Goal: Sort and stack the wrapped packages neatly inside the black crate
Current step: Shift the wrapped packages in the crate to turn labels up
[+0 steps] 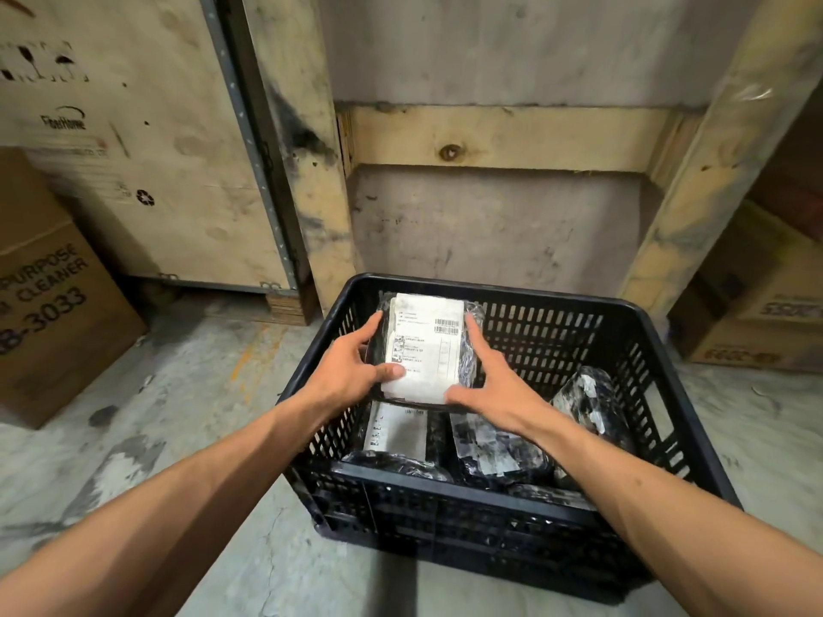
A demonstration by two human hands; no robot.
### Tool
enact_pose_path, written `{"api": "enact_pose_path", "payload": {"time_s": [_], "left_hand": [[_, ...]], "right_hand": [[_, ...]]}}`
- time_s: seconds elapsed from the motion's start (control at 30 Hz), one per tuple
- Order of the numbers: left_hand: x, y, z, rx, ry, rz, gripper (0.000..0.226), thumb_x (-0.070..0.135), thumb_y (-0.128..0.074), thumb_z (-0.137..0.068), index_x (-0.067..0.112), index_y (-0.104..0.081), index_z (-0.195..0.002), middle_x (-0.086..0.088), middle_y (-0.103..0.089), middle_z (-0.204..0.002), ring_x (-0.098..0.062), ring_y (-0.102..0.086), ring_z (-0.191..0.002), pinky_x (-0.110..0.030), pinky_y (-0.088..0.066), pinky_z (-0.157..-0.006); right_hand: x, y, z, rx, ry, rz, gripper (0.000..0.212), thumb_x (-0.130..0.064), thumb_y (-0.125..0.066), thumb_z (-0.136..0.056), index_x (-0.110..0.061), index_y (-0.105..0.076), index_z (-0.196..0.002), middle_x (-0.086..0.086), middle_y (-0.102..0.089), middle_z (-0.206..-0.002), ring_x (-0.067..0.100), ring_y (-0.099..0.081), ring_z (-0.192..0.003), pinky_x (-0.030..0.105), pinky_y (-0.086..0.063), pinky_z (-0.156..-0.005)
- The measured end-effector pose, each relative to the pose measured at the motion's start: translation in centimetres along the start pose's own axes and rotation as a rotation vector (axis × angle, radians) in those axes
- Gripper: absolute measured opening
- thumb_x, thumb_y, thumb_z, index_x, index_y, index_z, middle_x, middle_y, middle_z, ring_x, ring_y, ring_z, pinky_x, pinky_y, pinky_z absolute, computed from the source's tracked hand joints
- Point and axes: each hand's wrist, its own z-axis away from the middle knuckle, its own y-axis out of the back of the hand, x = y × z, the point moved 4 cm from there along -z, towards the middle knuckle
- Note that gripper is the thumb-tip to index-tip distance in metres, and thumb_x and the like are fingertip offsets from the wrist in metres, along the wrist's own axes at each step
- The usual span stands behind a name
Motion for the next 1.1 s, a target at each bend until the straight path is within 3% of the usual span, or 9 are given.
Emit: {"api": "enact_pose_path", "payload": {"time_s": [0.1, 0.17, 0.23, 0.37, 0.47, 0.63, 0.8, 0.9, 1.1], "left_hand": [[-0.9, -0.1, 0.2, -0.087, 0.024, -0.102, 0.118, 0.007, -0.086, -0.078, 0.032, -0.005, -0.161, 0.011, -0.062, -0.132, 0.015, -0.06, -0.102, 0.003, -0.041, -0.082], [-1.7, -0.6, 0.6, -0.157, 0.058, -0.194, 0.119, 0.011, -0.083, -0.082, 0.028, 0.006, -0.161, 0.005, -0.048, -0.152, -0.004, -0.048, -0.131, -0.015, -0.036, -0.108], [-2.7, -1.1, 0.6, -0.208, 0.103, -0.288, 0.118, 0.019, -0.08, -0.085, 0.022, 0.011, -0.16, 0.0, -0.045, -0.155, -0.015, -0.044, -0.138, -0.032, -0.032, -0.118], [-4.2, -1.9, -0.4, -0.321, 0.187, -0.411, 0.12, 0.03, -0.09, -0.072, 0.011, -0.011, -0.16, -0.005, -0.059, -0.142, -0.025, -0.055, -0.129, -0.041, -0.037, -0.116], [-4.9, -1.6, -1.3, -0.337, 0.242, -0.459, 0.103, 0.027, -0.093, -0.069, 0.014, -0.031, -0.151, -0.004, -0.063, -0.135, -0.025, -0.056, -0.125, -0.041, -0.036, -0.115], [-6.8, -2.1, -2.4, -0.382, 0.289, -0.57, 0.084, 0.03, -0.095, -0.063, 0.019, -0.044, -0.128, 0.007, -0.063, -0.107, -0.024, -0.059, -0.116, -0.04, -0.044, -0.108], [-8.3, -2.5, -3.3, -0.443, 0.348, -0.66, 0.086, 0.035, -0.094, -0.064, 0.015, -0.048, -0.135, -0.002, -0.064, -0.125, -0.026, -0.058, -0.118, -0.045, -0.043, -0.11], [-8.5, -2.8, -3.5, -0.474, 0.375, -0.65, 0.088, 0.033, -0.093, -0.067, 0.013, -0.043, -0.137, -0.002, -0.063, -0.124, -0.026, -0.057, -0.119, -0.045, -0.042, -0.11], [-9.2, -3.5, -3.2, -0.506, 0.455, -0.534, 0.111, 0.015, -0.083, -0.08, 0.004, -0.003, -0.156, -0.01, -0.056, -0.143, -0.031, -0.049, -0.134, -0.045, -0.035, -0.117]], "right_hand": [[0.7, -1.7, -0.3, -0.1, -0.047, 0.058, 0.135, -0.036, -0.088, -0.076, -0.048, 0.021, -0.155, -0.009, -0.029, -0.165, 0.001, -0.037, -0.134, 0.019, -0.027, -0.11], [1.4, -2.5, -0.7, -0.106, -0.094, 0.125, 0.136, -0.036, -0.088, -0.077, -0.045, 0.023, -0.155, -0.008, -0.041, -0.16, 0.007, -0.045, -0.127, 0.021, -0.033, -0.104], [1.8, -3.2, -1.2, -0.12, -0.115, 0.177, 0.135, -0.035, -0.088, -0.078, -0.04, 0.022, -0.156, -0.005, -0.047, -0.157, 0.011, -0.049, -0.126, 0.019, -0.034, -0.099], [2.5, -4.3, -2.3, -0.206, -0.174, 0.285, 0.13, -0.041, -0.088, -0.076, -0.025, 0.009, -0.162, 0.005, -0.038, -0.163, 0.024, -0.048, -0.137, 0.025, -0.036, -0.107], [3.0, -5.4, -2.8, -0.285, -0.206, 0.348, 0.133, -0.047, -0.086, -0.073, -0.019, 0.008, -0.162, 0.011, -0.023, -0.167, 0.031, -0.038, -0.145, 0.038, -0.031, -0.119], [4.5, -6.8, -4.0, -0.359, -0.257, 0.414, 0.13, -0.048, -0.083, -0.077, -0.014, 0.009, -0.162, 0.014, -0.021, -0.167, 0.033, -0.033, -0.148, 0.038, -0.029, -0.119], [5.5, -7.8, -5.2, -0.366, -0.28, 0.399, 0.129, -0.045, -0.084, -0.076, -0.019, 0.008, -0.162, 0.012, -0.026, -0.166, 0.033, -0.034, -0.147, 0.042, -0.026, -0.121], [6.2, -7.9, -5.3, -0.339, -0.303, 0.337, 0.13, -0.039, -0.087, -0.076, -0.024, 0.009, -0.162, 0.007, -0.033, -0.164, 0.03, -0.038, -0.145, 0.04, -0.027, -0.12], [7.0, -7.6, -4.6, -0.336, -0.342, 0.198, 0.119, -0.046, -0.079, -0.085, -0.039, 0.013, -0.16, -0.002, -0.024, -0.168, 0.021, -0.032, -0.15, 0.031, -0.024, -0.119]]}}
